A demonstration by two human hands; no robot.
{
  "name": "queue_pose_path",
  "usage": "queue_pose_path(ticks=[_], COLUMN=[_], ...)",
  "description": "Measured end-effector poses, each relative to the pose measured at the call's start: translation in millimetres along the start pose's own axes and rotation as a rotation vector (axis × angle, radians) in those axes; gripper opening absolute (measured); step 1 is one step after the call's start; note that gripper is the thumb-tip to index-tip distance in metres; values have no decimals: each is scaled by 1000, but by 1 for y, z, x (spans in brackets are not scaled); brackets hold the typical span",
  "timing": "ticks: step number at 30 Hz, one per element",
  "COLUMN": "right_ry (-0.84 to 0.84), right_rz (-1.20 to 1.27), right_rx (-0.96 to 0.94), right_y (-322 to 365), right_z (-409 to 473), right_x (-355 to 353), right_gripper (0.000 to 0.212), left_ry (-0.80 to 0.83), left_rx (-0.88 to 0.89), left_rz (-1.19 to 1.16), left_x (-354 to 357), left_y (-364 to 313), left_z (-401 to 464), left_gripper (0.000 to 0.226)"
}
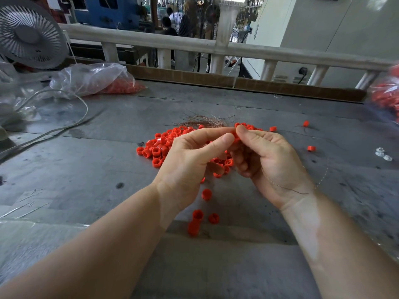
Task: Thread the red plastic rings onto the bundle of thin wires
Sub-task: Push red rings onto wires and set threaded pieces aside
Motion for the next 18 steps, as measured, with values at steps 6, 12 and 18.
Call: queue_pose_path(ticks=[6, 12, 18], right_ry=[10, 23, 13], right_rz=[91, 120, 130], right_rx=[13, 19, 12], right_y=[0, -1, -2], right_z=[-1, 0, 0], right_x=[1, 3, 1], right_gripper=[27, 27, 28], left_ry=[33, 66, 94], left_rx=[-37, -104, -130], left_rz=[-67, -125, -152], left_x=[4, 4, 5], left_y=[1, 1, 1], left_z=[0, 0, 0], left_gripper=[26, 29, 26])
Point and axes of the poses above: each hand's wrist, its own z-axis towards the middle knuckle, its own x-axis out of the palm, y = z × x, the point moved 3 cm from there along z, towards the middle knuckle, and after that the axes turned 6 degrees about -z, right-handed, at the moved point
